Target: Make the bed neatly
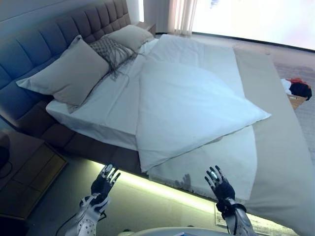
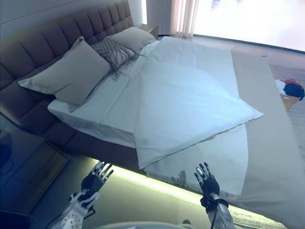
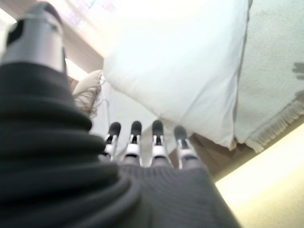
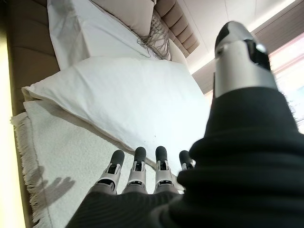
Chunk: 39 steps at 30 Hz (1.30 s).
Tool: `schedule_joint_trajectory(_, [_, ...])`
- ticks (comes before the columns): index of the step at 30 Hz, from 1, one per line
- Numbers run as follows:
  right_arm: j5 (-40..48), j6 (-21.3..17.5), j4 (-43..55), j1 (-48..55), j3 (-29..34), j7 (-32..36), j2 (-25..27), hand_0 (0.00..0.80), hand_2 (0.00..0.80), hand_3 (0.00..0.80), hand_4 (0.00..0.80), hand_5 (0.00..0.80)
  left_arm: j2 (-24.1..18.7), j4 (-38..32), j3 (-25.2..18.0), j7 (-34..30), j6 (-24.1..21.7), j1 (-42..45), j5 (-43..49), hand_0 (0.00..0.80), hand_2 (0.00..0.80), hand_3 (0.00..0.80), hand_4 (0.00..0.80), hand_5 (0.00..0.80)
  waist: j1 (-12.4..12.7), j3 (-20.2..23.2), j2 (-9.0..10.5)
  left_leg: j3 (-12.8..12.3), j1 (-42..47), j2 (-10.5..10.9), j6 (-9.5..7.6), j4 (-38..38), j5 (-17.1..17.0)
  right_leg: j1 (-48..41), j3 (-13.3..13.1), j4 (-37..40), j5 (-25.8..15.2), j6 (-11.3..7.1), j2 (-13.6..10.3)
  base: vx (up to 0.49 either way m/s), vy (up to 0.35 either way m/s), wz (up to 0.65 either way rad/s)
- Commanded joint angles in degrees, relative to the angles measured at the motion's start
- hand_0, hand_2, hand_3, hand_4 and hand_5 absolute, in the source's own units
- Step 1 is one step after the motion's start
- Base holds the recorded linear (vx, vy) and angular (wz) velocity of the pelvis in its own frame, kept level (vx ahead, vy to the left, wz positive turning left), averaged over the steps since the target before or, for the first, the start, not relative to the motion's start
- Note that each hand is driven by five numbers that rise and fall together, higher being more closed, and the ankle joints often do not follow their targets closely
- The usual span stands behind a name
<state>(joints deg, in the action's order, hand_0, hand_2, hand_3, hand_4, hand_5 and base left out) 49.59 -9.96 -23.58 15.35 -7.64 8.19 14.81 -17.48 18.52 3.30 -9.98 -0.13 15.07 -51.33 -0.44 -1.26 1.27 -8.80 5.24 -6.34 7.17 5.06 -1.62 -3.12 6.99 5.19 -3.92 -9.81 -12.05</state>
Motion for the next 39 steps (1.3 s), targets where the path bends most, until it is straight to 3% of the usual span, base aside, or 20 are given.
schedule_joint_trajectory(1, [0.5,-2.7,4.6,-2.5,0.1,0.5,1.0,0.000,0.000,0.000,0.000,0.000,-1.2,-3.3,-1.3,0.9,-0.9,-2.2,2.0,0.000,0.000,0.000,0.000,0.000,1.4,0.2,0.08,2.7,-2.9,1.6,-3.40,-1.8,-0.5,1.0,2.3,-2.7,-1.0,1.14,2.3,0.000,0.000,0.00])
schedule_joint_trajectory(10, [1.1,-3.3,4.5,-1.9,1.0,0.4,1.5,0.000,0.000,0.000,0.000,0.000,-1.9,-3.5,-0.8,-1.7,-1.7,-2.4,2.5,0.000,0.000,0.000,0.000,0.000,0.6,0.5,-0.36,1.7,-2.7,1.5,-3.38,-1.4,-0.9,1.2,2.0,-2.9,-0.7,1.19,2.4,-0.002,0.003,0.00])
schedule_joint_trajectory(17, [1.4,-3.1,5.3,1.1,1.1,-0.9,0.8,0.000,0.000,0.000,0.000,0.000,-2.3,-3.3,0.4,-3.3,0.1,-3.2,2.7,0.000,0.000,0.000,0.000,0.000,2.3,1.3,-0.56,4.2,-3.7,3.0,-3.51,-1.5,-0.9,0.5,4.0,-1.9,-1.1,0.48,1.2,0.025,0.006,0.05])
schedule_joint_trajectory(26, [3.4,-4.1,3.4,-1.6,-0.8,-0.9,1.8,0.000,0.000,0.000,0.000,0.000,-2.7,-2.9,1.5,-1.3,-2.1,-4.8,1.8,0.000,0.000,0.000,0.000,0.000,2.9,-0.1,-0.62,4.2,-5.3,3.1,-4.05,-4.4,0.1,1.9,3.9,-3.9,-0.8,0.50,1.1,-0.006,0.000,0.06])
schedule_joint_trajectory(36, [0.7,-1.0,3.2,0.8,-0.8,0.8,0.8,0.000,0.000,0.000,0.000,0.000,-2.8,-4.6,-0.4,0.2,-1.2,-1.4,3.8,0.000,0.000,0.000,0.000,0.000,2.4,1.2,-0.06,3.4,-3.1,1.4,-3.02,-2.8,-0.4,0.5,3.8,-2.5,-1.0,1.00,2.5,0.040,-0.056,0.01])
schedule_joint_trajectory(39, [-1.9,0.4,3.9,0.6,-1.3,2.3,2.7,0.000,0.000,0.000,0.000,0.000,-2.7,-5.8,-0.6,0.3,-2.4,-0.4,2.1,0.000,0.000,0.000,0.000,0.000,2.7,0.0,0.39,4.6,-5.5,0.2,-1.90,-9.0,0.7,1.2,2.8,-3.0,-0.7,2.41,4.0,-0.030,-0.046,0.05])
